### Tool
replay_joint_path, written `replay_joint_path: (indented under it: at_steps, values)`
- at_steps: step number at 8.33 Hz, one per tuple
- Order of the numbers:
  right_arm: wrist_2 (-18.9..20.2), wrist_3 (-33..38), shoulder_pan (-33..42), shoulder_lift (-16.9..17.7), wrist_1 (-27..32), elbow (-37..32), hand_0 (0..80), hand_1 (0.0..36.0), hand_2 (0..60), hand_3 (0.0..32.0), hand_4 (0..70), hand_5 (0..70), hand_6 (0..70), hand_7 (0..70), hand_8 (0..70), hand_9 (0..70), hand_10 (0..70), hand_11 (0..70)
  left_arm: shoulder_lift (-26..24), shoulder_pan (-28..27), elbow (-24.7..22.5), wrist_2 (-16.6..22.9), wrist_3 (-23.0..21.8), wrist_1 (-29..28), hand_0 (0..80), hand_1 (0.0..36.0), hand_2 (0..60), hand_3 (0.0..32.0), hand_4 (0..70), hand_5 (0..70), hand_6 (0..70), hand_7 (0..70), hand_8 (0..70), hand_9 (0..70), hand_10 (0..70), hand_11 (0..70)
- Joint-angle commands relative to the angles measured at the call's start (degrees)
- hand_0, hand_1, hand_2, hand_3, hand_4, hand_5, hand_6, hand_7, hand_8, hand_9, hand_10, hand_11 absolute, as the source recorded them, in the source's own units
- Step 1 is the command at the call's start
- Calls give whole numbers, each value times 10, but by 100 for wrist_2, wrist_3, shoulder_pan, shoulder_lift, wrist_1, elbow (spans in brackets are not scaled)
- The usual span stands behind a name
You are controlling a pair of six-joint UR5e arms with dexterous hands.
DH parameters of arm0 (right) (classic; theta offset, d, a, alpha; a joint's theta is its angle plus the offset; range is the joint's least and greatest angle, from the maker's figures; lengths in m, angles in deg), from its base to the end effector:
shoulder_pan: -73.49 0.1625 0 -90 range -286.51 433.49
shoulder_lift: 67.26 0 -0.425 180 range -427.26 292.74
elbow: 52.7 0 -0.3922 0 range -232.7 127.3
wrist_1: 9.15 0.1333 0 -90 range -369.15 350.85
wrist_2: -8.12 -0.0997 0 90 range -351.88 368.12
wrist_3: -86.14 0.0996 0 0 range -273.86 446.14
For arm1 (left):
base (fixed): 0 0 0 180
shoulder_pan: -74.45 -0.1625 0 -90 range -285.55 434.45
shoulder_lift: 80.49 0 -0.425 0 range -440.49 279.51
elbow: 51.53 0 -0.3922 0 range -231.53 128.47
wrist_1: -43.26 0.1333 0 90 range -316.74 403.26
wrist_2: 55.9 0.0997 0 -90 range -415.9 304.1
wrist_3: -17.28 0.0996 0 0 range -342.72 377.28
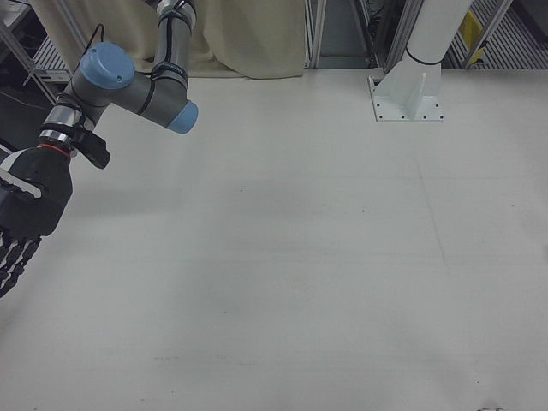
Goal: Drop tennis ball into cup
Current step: 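Withdraw the open left hand away from the mug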
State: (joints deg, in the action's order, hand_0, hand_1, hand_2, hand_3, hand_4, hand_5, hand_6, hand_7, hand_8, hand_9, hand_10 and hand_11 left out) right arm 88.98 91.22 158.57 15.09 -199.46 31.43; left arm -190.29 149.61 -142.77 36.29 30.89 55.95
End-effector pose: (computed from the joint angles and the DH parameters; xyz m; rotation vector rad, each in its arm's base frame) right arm 0.1030 -0.5419 0.6847 -0.0105 1.9858 -2.2958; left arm 0.0344 -0.6354 0.5058 -0.0584 2.1437 -1.7856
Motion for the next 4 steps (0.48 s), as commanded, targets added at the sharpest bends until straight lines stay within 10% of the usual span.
replay_joint_path:
  at_steps: [1,4]
  values:
    - [0,2,0,0,3,-2,0,0,0,0,0,0,0,0,0,0,0,0,283,560,221,1,-52,172,564,287,79,0,0,32,2,110,0,8,0,0]
    - [0,2,0,0,3,-2,0,0,0,0,0,0,0,0,0,0,0,0,730,736,124,1,-96,-230,541,278,120,0,0,24,0,111,0,8,0,0]
